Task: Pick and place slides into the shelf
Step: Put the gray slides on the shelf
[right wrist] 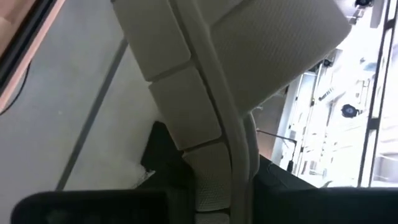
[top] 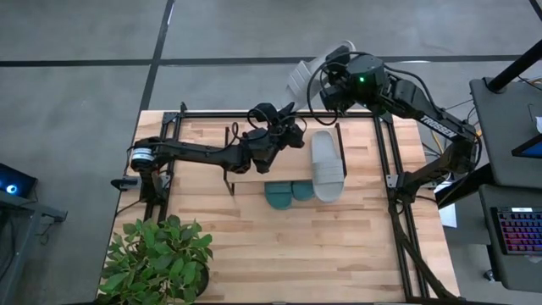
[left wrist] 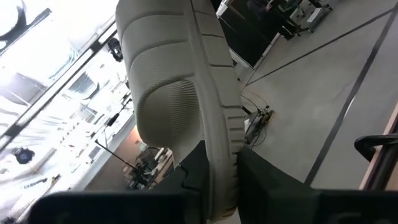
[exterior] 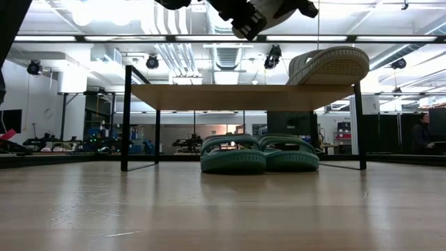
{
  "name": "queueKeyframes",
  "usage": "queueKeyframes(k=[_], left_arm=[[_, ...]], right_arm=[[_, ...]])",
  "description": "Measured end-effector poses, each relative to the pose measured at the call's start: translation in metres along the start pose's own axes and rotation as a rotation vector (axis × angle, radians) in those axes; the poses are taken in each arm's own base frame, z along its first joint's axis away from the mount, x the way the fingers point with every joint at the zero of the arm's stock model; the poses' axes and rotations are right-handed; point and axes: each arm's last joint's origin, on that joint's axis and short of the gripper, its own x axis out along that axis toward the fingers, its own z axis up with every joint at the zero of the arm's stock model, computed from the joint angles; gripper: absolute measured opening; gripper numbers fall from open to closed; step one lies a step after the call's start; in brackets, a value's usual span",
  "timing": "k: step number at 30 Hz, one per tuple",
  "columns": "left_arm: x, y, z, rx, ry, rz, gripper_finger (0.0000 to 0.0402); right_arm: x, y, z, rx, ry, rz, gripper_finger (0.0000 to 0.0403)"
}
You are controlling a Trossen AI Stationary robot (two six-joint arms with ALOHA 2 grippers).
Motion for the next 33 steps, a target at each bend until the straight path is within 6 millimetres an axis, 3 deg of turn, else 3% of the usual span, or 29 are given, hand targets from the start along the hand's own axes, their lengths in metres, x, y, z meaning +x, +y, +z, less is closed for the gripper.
queueKeyframes(k=[8, 16, 22, 28, 33], left_arm=[[-0.008, 0.023, -0.001, -0.104, -0.037, -0.093, 0.0098], [-0.024, 0.064, -0.004, -0.267, -0.252, -0.599, 0.0164], [-0.041, 0.087, -0.006, -0.251, -0.318, -0.740, 0.0168], [-0.061, 0.104, -0.026, -0.215, -0.327, -0.855, 0.0168], [-0.072, 0.132, -0.029, -0.268, -0.386, -0.796, 0.0169]], right_arm=[[-0.023, -0.005, -0.019, 0.131, -0.034, -0.036, 0.0061], [-0.041, -0.003, -0.033, 0.215, -0.186, 0.000, 0.0060], [-0.042, -0.001, -0.031, 0.248, -0.270, 0.033, 0.0060], [-0.055, -0.004, -0.041, 0.333, -0.371, 0.021, 0.0059], [-0.055, 0.004, -0.040, 0.365, -0.512, 0.089, 0.0059]])
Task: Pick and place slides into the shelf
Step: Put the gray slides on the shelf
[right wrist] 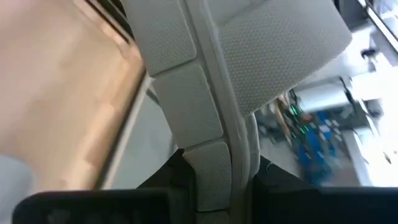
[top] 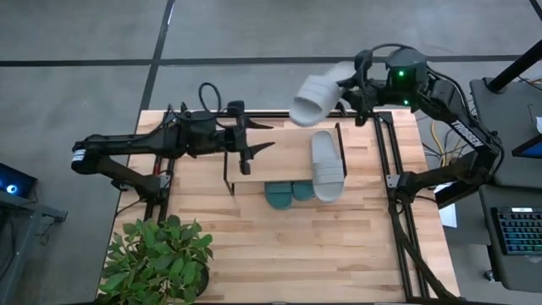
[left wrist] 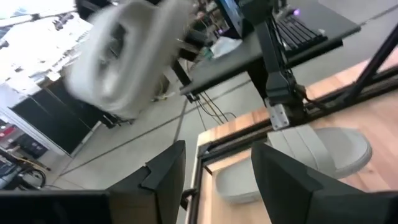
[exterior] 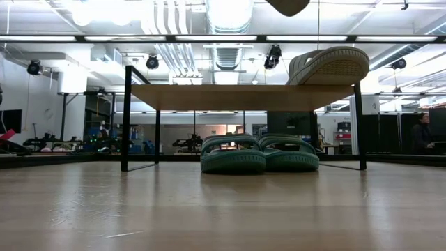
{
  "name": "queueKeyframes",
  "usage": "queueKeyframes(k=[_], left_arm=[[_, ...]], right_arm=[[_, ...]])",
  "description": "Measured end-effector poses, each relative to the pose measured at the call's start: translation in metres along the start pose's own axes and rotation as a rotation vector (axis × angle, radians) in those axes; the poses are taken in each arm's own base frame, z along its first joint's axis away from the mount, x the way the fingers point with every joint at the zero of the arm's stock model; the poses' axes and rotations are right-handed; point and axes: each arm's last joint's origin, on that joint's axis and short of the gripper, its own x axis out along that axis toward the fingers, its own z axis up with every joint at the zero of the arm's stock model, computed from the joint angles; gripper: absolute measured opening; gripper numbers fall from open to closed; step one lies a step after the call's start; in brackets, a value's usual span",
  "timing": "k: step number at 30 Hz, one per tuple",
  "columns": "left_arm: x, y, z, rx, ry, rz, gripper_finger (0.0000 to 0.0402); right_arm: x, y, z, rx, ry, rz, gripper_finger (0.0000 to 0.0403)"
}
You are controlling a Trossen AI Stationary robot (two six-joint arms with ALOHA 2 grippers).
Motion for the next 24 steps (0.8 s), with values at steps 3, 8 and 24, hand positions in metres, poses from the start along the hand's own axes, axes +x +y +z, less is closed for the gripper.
queueKeyframes(k=[3, 8, 24], left_arm=[[-0.004, 0.001, 0.000, 0.015, -0.001, 0.002, 0.0169], [-0.007, 0.003, 0.004, 0.025, -0.028, 0.008, 0.0169], [-0.012, 0.011, 0.006, 0.204, 0.044, 0.143, 0.0169]], right_arm=[[0.001, 0.009, -0.003, 0.012, -0.045, 0.048, 0.0059], [0.012, 0.017, -0.003, 0.029, -0.166, 0.048, 0.0059], [0.048, 0.061, -0.012, 0.114, -0.252, 0.225, 0.0059]])
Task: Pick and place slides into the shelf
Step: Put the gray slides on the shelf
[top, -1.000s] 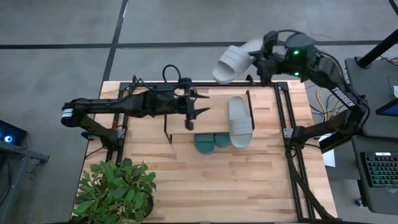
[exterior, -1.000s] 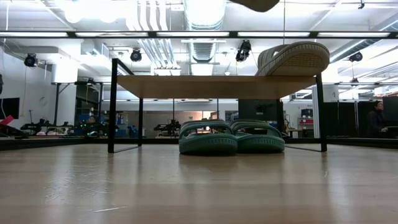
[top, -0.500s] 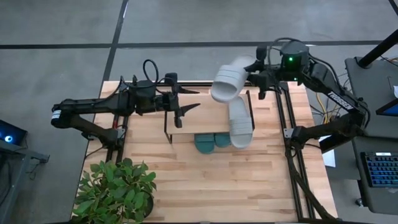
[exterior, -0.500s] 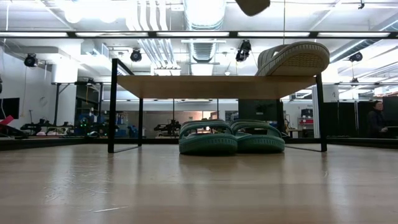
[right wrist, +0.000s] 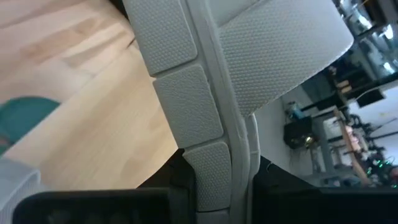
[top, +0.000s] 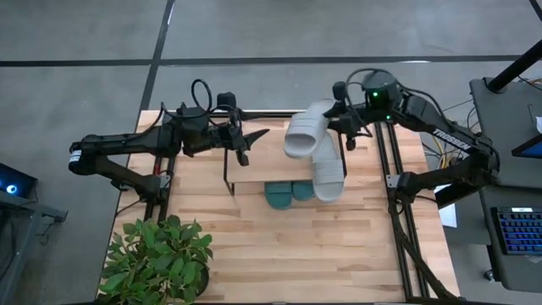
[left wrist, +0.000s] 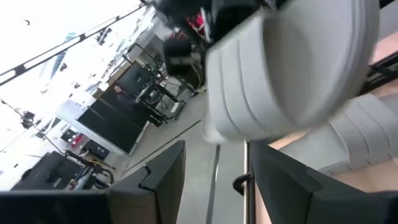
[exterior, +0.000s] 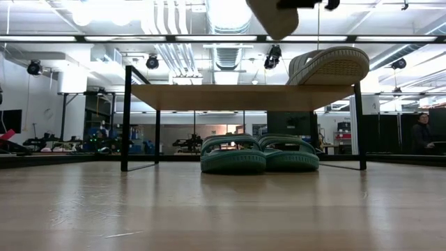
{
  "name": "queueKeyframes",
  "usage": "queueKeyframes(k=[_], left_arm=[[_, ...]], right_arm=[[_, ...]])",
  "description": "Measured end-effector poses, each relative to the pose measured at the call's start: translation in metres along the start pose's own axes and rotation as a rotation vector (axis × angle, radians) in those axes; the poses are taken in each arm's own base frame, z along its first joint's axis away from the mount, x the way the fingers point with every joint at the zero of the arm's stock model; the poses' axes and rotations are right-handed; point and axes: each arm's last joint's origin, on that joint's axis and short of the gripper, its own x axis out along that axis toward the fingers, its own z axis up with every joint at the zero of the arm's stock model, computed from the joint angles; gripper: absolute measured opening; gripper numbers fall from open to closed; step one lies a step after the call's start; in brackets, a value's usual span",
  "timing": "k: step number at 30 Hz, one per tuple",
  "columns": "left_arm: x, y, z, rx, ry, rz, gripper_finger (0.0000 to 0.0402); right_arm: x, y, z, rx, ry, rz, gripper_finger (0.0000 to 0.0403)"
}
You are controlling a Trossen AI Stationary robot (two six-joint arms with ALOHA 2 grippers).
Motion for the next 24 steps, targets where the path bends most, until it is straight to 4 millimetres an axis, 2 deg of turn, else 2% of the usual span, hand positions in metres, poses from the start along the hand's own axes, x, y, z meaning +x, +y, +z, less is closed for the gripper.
queueKeyframes(k=[4, 8, 11, 24], left_arm=[[0.007, -0.003, 0.000, -0.001, -0.014, 0.004, 0.0169], [0.023, -0.016, -0.005, 0.061, 0.024, -0.035, 0.0169], [0.033, -0.020, -0.006, 0.074, 0.051, -0.034, 0.0169], [0.045, -0.026, -0.005, 0.080, 0.062, -0.038, 0.0169]], right_arm=[[0.012, 0.007, -0.009, -0.006, -0.009, -0.010, 0.0059], [0.022, 0.010, -0.015, -0.015, -0.016, -0.021, 0.0059], [0.024, 0.012, -0.017, -0.022, 0.003, -0.029, 0.0059], [0.026, 0.012, -0.021, -0.045, 0.064, -0.050, 0.0059]])
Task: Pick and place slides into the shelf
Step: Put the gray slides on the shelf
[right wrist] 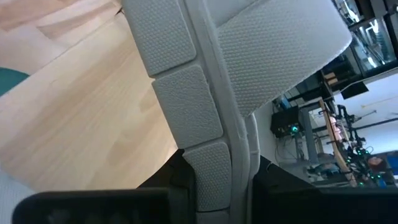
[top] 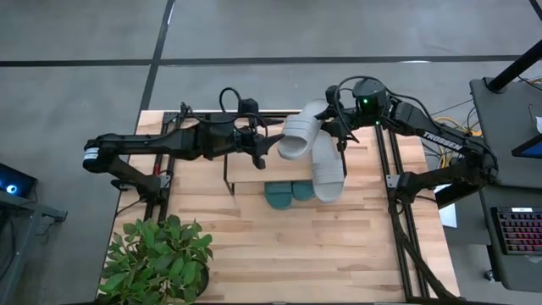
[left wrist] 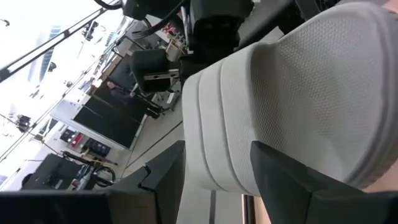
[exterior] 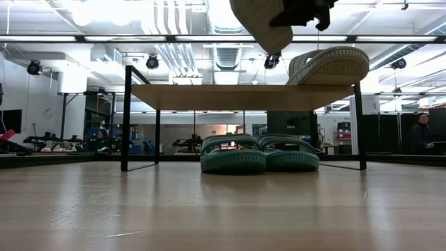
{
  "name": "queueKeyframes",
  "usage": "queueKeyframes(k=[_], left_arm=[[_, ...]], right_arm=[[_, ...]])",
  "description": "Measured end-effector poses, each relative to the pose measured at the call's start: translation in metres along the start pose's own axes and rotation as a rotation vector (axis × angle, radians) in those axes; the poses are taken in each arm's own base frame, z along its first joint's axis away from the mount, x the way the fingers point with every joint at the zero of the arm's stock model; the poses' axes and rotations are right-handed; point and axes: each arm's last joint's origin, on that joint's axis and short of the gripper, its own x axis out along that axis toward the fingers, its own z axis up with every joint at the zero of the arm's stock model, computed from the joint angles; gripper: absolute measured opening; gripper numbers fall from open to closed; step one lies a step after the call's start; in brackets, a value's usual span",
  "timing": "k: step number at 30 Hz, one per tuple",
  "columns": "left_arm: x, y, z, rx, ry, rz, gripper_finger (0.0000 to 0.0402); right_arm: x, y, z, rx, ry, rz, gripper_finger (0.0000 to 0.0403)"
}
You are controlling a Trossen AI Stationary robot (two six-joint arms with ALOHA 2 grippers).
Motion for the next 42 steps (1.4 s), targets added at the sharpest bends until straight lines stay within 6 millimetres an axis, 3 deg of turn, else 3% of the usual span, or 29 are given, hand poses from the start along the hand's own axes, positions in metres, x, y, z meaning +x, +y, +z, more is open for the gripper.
queueKeyframes(k=[14, 24, 30, 35, 42], left_arm=[[-0.001, -0.004, 0.005, 0.021, -0.015, -0.007, 0.0169], [0.030, -0.017, 0.003, 0.104, 0.073, 0.119, 0.0169], [0.033, -0.011, 0.009, 0.099, 0.074, 0.151, 0.0163], [0.034, -0.011, 0.009, 0.097, 0.073, 0.154, 0.0117], [0.036, -0.011, 0.011, 0.100, 0.061, 0.174, 0.0010]], right_arm=[[0.000, -0.001, -0.002, -0.024, 0.056, -0.029, 0.0059], [0.002, 0.003, 0.006, -0.013, -0.005, 0.002, 0.0059], [0.002, 0.004, 0.006, -0.002, -0.008, 0.008, 0.0059], [0.002, 0.005, 0.008, -0.005, -0.017, 0.014, 0.0059], [0.002, 0.004, 0.008, 0.025, -0.024, 0.011, 0.0058]])
